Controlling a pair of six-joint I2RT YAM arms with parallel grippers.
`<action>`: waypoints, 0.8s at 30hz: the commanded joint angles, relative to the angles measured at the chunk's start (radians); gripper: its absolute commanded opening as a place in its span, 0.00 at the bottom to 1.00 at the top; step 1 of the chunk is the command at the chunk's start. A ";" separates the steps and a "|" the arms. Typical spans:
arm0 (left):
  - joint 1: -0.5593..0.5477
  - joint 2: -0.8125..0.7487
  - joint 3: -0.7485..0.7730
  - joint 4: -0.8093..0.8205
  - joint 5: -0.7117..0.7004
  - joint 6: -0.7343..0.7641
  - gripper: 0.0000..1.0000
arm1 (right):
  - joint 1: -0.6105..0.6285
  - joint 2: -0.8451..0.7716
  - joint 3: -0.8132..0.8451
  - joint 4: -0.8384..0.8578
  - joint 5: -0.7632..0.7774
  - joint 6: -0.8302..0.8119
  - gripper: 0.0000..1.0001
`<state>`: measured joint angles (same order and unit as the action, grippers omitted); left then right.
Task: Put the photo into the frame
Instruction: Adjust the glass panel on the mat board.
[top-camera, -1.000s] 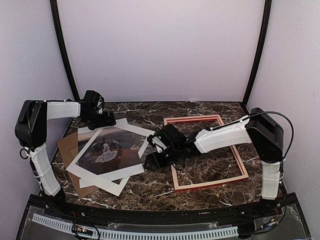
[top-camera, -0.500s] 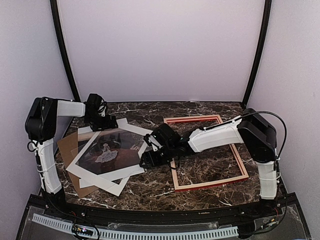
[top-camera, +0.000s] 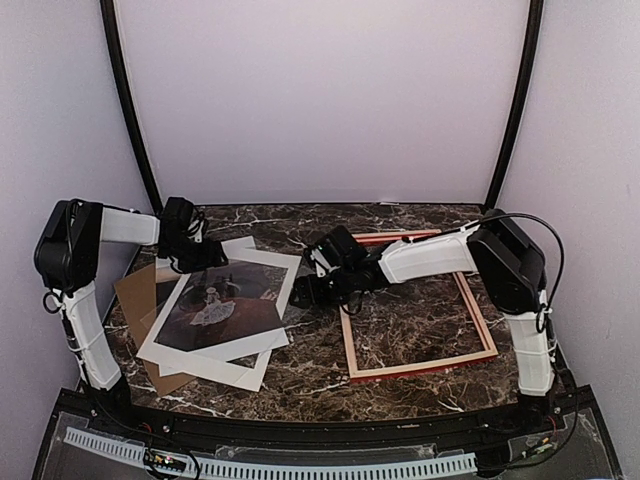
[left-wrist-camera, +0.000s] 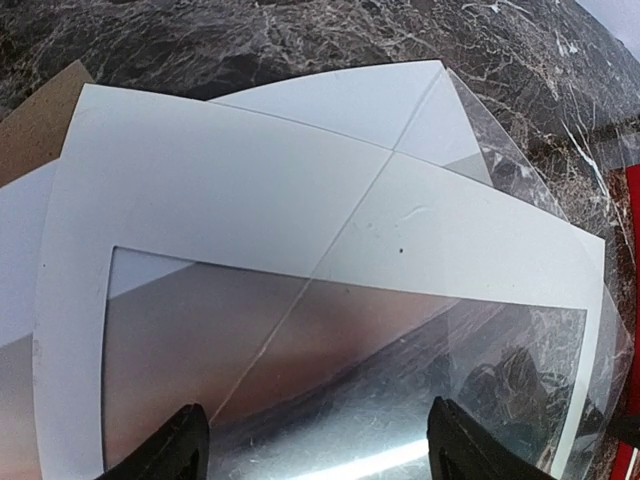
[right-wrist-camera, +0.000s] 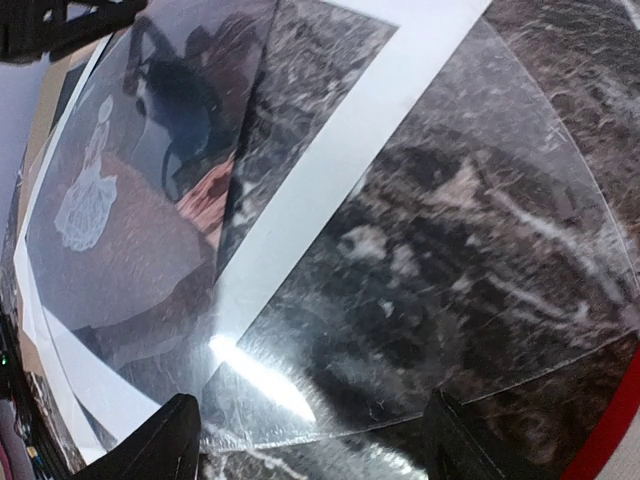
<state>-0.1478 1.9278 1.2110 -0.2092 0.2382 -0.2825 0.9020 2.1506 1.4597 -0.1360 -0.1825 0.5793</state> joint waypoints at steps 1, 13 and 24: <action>-0.025 -0.041 -0.104 -0.042 0.053 -0.038 0.75 | -0.032 0.074 0.062 -0.043 0.005 -0.022 0.78; -0.145 -0.229 -0.295 0.019 0.134 -0.103 0.65 | -0.106 0.182 0.259 -0.158 -0.044 -0.107 0.78; -0.154 -0.400 -0.357 -0.005 0.007 -0.129 0.74 | -0.109 0.017 0.119 -0.181 0.040 -0.115 0.78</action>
<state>-0.3023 1.5864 0.8360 -0.1780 0.3214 -0.4046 0.7918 2.2719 1.6913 -0.2855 -0.1787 0.4572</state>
